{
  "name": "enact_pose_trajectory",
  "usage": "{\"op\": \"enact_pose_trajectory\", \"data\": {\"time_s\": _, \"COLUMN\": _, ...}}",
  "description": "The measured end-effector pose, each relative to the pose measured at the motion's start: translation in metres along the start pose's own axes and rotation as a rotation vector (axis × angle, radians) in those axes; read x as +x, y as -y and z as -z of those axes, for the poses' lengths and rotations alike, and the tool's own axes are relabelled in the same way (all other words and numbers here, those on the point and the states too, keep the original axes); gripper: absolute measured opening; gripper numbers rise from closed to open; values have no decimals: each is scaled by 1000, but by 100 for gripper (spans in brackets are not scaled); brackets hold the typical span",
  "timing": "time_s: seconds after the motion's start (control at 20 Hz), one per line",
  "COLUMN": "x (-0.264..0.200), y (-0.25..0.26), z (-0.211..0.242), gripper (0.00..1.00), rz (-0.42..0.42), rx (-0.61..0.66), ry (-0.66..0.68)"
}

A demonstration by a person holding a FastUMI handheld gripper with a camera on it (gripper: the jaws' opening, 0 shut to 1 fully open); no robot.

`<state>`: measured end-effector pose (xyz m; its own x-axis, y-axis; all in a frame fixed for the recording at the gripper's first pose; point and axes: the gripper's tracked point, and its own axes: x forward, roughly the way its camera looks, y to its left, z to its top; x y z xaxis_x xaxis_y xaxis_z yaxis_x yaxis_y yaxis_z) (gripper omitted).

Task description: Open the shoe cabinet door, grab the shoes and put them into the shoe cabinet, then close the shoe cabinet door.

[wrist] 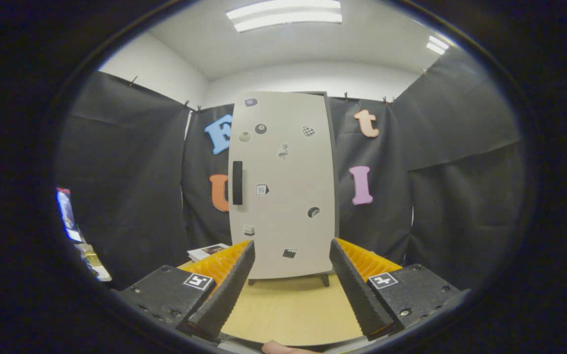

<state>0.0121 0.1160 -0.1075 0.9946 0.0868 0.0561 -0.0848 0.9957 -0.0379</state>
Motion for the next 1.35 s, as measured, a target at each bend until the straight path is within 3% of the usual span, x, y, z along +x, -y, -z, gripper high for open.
{"op": "enact_pose_trajectory", "data": {"time_s": 0.35, "x": -15, "y": 30, "z": -17, "gripper": 100, "rz": 64, "rx": -18, "ry": 60}}
{"op": "enact_pose_trajectory", "data": {"time_s": 1.35, "x": -21, "y": 32, "z": -15, "gripper": 100, "rz": 50, "rx": -8, "ry": 80}}
